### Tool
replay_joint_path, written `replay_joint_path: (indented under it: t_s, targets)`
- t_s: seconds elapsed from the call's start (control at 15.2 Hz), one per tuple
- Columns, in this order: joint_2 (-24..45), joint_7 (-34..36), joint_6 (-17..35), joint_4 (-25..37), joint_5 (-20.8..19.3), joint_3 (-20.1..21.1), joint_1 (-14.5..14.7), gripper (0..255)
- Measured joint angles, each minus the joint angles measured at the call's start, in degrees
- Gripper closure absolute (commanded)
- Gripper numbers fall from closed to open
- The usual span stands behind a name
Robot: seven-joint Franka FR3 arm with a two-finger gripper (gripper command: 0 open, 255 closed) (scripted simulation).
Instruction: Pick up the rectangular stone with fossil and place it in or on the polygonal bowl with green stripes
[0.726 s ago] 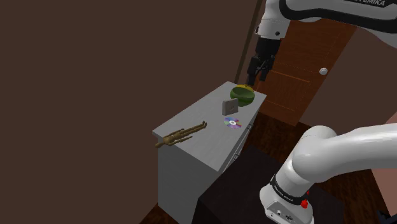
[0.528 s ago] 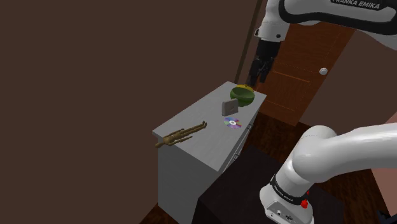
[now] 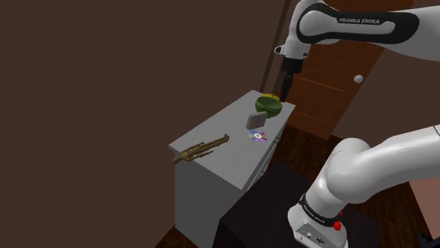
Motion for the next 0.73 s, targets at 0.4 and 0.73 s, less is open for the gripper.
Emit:
replay_joint_path:
  t_s: [0.4, 0.73]
  targets:
    - [9.39, -20.66, 6.70, 2.05, -2.44, -10.19, 4.29, 0]
    - [20.90, -38.80, 11.97, 6.90, -0.30, -18.06, 8.76, 0]
